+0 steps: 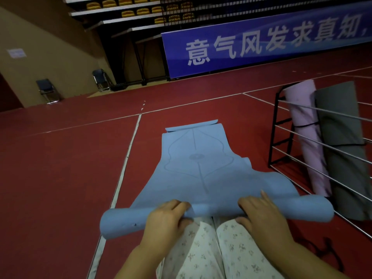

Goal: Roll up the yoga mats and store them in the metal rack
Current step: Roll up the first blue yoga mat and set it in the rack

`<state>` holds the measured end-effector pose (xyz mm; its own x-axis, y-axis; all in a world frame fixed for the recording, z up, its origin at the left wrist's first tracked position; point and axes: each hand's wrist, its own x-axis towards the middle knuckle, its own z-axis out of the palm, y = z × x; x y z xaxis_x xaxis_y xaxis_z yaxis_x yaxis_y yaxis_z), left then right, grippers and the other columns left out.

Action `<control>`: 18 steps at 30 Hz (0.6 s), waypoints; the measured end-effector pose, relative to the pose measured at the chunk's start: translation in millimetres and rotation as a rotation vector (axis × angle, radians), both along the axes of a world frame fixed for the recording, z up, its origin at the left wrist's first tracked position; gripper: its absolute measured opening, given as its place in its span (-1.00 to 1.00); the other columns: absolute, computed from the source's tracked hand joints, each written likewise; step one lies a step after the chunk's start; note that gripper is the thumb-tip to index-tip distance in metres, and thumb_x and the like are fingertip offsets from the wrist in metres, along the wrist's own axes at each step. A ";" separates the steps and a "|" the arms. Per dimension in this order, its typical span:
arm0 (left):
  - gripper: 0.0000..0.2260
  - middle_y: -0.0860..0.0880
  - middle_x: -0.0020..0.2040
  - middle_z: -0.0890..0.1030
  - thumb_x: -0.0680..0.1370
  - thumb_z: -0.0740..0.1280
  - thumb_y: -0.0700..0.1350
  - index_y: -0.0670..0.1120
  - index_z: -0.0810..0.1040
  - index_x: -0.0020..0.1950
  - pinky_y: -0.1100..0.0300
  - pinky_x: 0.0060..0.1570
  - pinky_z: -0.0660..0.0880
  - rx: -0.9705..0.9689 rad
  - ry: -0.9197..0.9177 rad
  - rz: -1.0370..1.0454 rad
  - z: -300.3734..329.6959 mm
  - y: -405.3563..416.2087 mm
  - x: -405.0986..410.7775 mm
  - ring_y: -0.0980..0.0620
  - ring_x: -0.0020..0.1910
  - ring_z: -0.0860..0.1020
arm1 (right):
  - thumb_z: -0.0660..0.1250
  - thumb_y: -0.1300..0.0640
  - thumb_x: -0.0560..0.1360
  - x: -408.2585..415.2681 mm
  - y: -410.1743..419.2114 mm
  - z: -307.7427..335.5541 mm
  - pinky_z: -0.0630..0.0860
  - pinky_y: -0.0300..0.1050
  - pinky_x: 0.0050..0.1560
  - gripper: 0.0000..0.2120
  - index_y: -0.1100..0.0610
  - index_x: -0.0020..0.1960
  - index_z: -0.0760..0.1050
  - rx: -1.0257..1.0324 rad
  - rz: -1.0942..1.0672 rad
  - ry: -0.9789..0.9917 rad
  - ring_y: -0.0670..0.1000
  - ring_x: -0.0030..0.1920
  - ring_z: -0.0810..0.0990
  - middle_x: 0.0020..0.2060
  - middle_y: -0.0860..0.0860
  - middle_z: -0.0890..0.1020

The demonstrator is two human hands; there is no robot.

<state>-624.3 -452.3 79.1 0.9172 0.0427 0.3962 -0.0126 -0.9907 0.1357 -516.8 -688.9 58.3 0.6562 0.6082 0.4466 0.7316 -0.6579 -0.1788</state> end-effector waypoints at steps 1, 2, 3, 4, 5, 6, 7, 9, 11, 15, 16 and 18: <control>-0.76 0.15 -0.21 0.61 0.33 0.31 0.11 0.08 0.60 -0.06 0.30 -0.44 0.46 -0.012 -0.004 0.006 0.9 -0.4 1.1 0.11 -0.32 0.58 | 0.68 0.09 0.01 1.8 -1.2 -0.7 0.24 -0.05 0.26 -0.52 0.03 -0.23 0.46 0.004 -0.008 0.005 -0.05 -0.39 0.54 -0.41 -0.12 0.48; -0.75 0.13 -0.20 0.62 0.35 0.26 0.07 0.06 0.62 -0.06 0.30 -0.45 0.47 -0.034 -0.010 0.007 1.4 -0.3 2.7 0.10 -0.33 0.58 | 0.68 0.12 0.01 5.1 -1.5 -1.3 0.23 -0.06 0.27 -0.54 0.03 -0.24 0.48 0.008 -0.013 0.004 -0.06 -0.39 0.54 -0.41 -0.12 0.49; -0.74 0.11 -0.20 0.63 0.37 0.23 0.04 0.04 0.64 -0.06 0.29 -0.43 0.48 -0.063 0.002 0.007 2.5 0.4 4.4 0.09 -0.33 0.59 | 0.69 0.13 0.02 8.6 -1.5 -1.2 0.22 -0.07 0.28 -0.57 0.04 -0.26 0.50 0.017 -0.015 0.004 -0.08 -0.40 0.54 -0.42 -0.12 0.51; -0.73 0.10 -0.18 0.65 0.38 0.22 0.02 0.02 0.65 -0.04 0.28 -0.41 0.50 -0.080 0.012 0.004 2.3 1.9 6.2 0.08 -0.32 0.60 | 0.69 0.15 0.02 12.3 -1.2 -0.9 0.21 -0.08 0.28 -0.59 0.04 -0.28 0.52 0.029 -0.004 0.002 -0.08 -0.40 0.55 -0.42 -0.11 0.53; -0.73 0.08 -0.16 0.66 0.39 0.24 0.00 0.00 0.66 -0.02 0.28 -0.38 0.51 -0.088 0.024 0.003 1.3 3.7 7.9 0.07 -0.30 0.61 | 0.69 0.16 0.04 15.5 -0.7 -1.3 0.21 -0.08 0.28 -0.61 0.05 -0.29 0.53 0.043 0.013 0.005 -0.09 -0.39 0.56 -0.42 -0.11 0.54; -0.73 0.05 -0.14 0.66 0.41 0.27 -0.02 -0.02 0.66 0.02 0.28 -0.35 0.53 -0.092 0.031 0.003 0.4 5.5 9.7 0.05 -0.28 0.63 | 0.68 0.18 0.06 18.6 -0.1 -2.2 0.23 -0.08 0.28 -0.64 0.06 -0.29 0.54 0.050 0.030 0.010 -0.10 -0.39 0.57 -0.40 -0.11 0.56; -0.73 0.02 -0.10 0.67 0.42 0.29 -0.05 -0.05 0.66 0.06 0.25 -0.29 0.55 -0.101 0.041 0.006 0.1 6.9 11.8 0.01 -0.23 0.64 | 0.67 0.19 0.10 22.5 0.8 -2.6 0.27 -0.06 0.29 -0.67 0.07 -0.27 0.56 0.054 0.040 0.019 -0.10 -0.36 0.58 -0.38 -0.11 0.58; -0.65 -0.05 0.01 0.66 0.47 0.23 -0.03 -0.09 0.62 0.17 0.17 -0.12 0.56 -0.137 0.077 0.007 1.9 7.1 17.2 -0.08 -0.09 0.63 | 0.58 0.19 0.27 30.1 0.9 0.6 0.26 -0.03 0.41 -0.79 0.09 -0.16 0.61 0.043 0.044 0.061 -0.06 -0.23 0.62 -0.27 -0.07 0.63; -0.56 -0.05 0.13 0.60 0.53 0.11 0.07 -0.08 0.54 0.29 0.16 0.03 0.49 -0.149 0.112 0.007 4.5 8.7 21.9 -0.07 0.06 0.57 | 0.42 0.14 0.47 36.0 2.5 5.9 -0.03 -0.12 0.47 -0.85 0.11 0.03 0.61 0.029 0.053 0.091 -0.02 -0.02 0.60 -0.09 -0.03 0.65; -0.52 0.07 0.18 0.52 0.51 0.25 0.18 -0.02 0.45 0.36 0.30 0.11 0.38 -0.226 0.165 -0.044 4.0 16.8 25.3 0.09 0.14 0.49 | 0.23 0.11 0.59 44.8 5.6 2.7 -0.24 -0.17 0.42 -0.78 0.07 0.19 0.53 -0.045 0.076 0.126 -0.06 0.17 0.50 0.10 -0.07 0.56; -0.43 0.08 0.17 0.51 0.44 0.26 0.27 -0.01 0.46 0.35 0.33 0.11 0.37 -0.242 0.183 -0.058 3.4 18.9 26.2 0.11 0.13 0.49 | 0.29 0.15 0.55 44.7 6.9 2.3 -0.15 -0.08 0.44 -0.80 0.08 0.16 0.56 -0.055 0.059 0.121 -0.02 0.16 0.53 0.10 -0.04 0.57; -0.38 0.09 0.17 0.51 0.37 0.37 0.27 -0.03 0.47 0.33 0.38 0.11 0.34 -0.267 0.209 -0.078 2.1 21.3 29.3 0.13 0.13 0.49 | 0.49 0.22 0.39 46.9 8.8 -5.4 0.16 0.14 0.36 -0.79 0.12 0.02 0.64 -0.056 0.017 0.033 0.10 0.03 0.62 0.03 0.07 0.61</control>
<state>-595.0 -431.1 81.2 0.9820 0.0455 0.1834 -0.0318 -0.9170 0.3977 -469.9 -680.1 52.9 0.6597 0.6425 0.3899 0.7367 -0.6554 -0.1665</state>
